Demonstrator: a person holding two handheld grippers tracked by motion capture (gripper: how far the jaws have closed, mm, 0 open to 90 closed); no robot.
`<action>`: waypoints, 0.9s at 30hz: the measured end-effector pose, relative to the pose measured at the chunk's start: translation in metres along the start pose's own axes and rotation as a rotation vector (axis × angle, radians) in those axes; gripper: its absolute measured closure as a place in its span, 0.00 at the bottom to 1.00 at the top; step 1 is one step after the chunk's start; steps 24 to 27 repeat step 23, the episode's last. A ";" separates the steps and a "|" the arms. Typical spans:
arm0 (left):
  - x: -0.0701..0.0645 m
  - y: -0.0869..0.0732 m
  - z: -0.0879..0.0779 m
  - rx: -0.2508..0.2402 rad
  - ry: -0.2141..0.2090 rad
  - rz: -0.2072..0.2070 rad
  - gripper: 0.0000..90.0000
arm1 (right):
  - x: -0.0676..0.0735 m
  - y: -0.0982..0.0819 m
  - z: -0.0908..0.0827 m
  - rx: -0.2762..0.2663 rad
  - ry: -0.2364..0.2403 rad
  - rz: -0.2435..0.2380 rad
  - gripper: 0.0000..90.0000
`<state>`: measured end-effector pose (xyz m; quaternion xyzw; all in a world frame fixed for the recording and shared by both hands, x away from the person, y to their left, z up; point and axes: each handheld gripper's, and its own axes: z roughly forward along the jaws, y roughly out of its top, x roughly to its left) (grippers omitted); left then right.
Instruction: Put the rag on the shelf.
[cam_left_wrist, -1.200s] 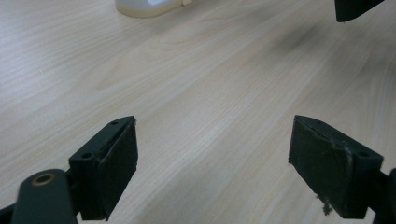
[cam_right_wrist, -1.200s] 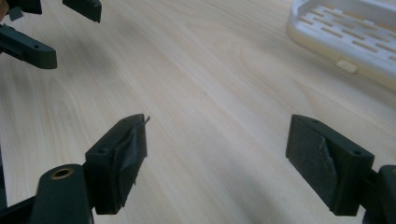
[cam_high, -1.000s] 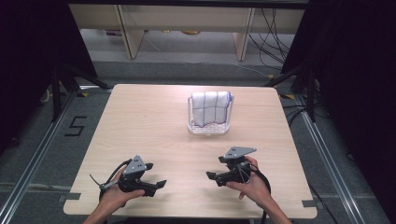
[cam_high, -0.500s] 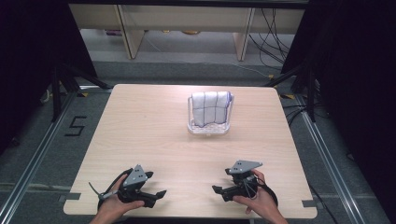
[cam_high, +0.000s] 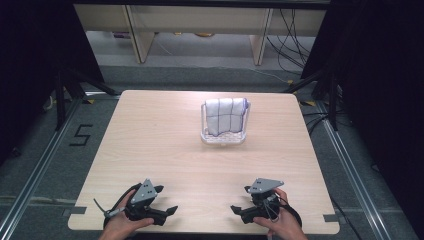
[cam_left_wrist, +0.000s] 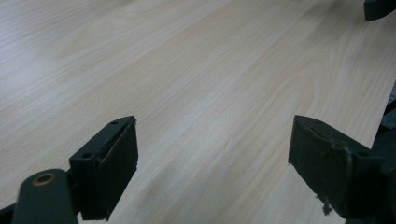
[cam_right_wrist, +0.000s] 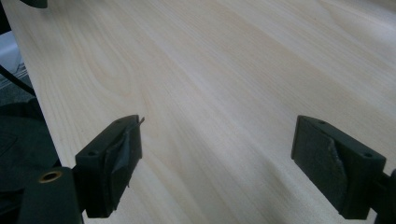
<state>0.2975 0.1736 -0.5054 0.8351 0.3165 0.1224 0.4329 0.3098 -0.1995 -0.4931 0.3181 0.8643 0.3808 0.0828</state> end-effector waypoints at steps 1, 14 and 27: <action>0.001 0.000 -0.001 0.013 0.004 0.015 0.17 | 0.000 0.000 0.001 -0.002 0.004 -0.006 0.19; -0.001 -0.001 0.002 -0.009 -0.011 -0.007 0.17 | -0.001 0.001 0.000 -0.005 -0.003 -0.008 0.19; 0.000 -0.001 0.003 -0.004 -0.015 -0.002 0.17 | -0.001 0.001 0.000 -0.007 -0.004 -0.011 0.19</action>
